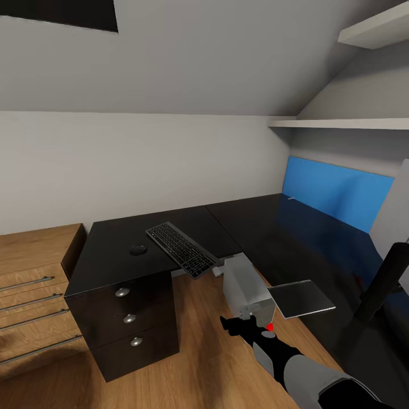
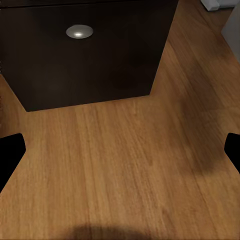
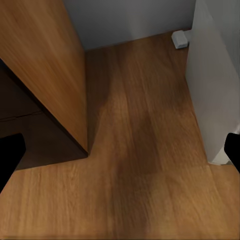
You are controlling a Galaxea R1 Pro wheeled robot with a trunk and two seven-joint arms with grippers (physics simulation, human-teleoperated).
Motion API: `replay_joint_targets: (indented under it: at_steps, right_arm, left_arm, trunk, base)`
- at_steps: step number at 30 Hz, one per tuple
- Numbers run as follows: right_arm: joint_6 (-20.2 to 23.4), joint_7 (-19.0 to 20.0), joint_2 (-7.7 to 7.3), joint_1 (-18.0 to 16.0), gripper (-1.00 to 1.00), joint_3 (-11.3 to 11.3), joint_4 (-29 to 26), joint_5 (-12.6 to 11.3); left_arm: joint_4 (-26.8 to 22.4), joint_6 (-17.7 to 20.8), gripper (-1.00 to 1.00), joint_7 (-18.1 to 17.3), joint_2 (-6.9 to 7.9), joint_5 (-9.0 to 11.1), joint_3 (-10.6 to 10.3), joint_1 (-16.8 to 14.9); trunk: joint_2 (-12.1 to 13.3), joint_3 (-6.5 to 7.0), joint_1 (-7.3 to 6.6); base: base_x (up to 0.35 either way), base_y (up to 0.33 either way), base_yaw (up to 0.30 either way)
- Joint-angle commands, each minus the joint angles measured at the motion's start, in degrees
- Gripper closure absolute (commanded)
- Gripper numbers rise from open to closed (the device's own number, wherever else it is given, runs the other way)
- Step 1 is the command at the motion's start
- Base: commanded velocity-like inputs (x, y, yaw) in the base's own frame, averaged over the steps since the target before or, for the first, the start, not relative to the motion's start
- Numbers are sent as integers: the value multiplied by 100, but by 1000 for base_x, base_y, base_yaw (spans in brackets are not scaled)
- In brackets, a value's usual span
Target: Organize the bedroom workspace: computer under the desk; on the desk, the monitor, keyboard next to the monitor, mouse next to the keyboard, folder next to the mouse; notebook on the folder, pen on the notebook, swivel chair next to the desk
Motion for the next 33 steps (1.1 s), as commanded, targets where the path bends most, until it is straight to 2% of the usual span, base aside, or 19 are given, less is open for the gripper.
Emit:
replay_joint_targets:
  at_steps: [1, 14, 17, 22, 25, 29, 33]
  right_arm:
    - [-25, 15, -1, -6, -100, 37, 20, -59]
    - [-24, -75, 25, 3, -100, 44, 670, -72]
    - [-26, -146, 26, 69, -100, 40, 741, -71]
    - [-45, -349, 24, 371, -100, 42, 771, -61]
    - [-153, -482, 21, 618, -100, 38, 779, -54]
    - [-324, -543, 14, 829, -100, 36, 783, -49]
    - [-511, -571, 5, 1049, -100, 34, 784, -44]
  left_arm:
    - [3, -16, -100, 34, 2, 21, -46, -4]
    - [9, -2, -100, 44, 35, 21, -46, -4]
    - [5, 132, -100, 54, 41, 28, -29, -4]
    - [-11, 534, -100, 59, 41, 39, -29, -4]
    - [-112, 917, -100, 60, 39, 65, -34, -4]
    - [-369, 1299, -100, 61, 35, 139, -34, -4]
    - [-771, 1860, -100, 61, 30, 246, -36, -4]
  trunk:
    - [-3, -5, -1]
    - [-3, -5, -1]
    - [-3, -5, -1]
    - [-3, -5, -1]
    - [-3, -5, -1]
    - [-3, -5, -1]
    - [-3, -5, -1]
  base:
    - [0, 0, 0]
    - [0, 0, 0]
    - [0, 0, 0]
    - [0, 0, 0]
    - [0, 0, 0]
    - [0, 0, 0]
    - [0, 0, 0]
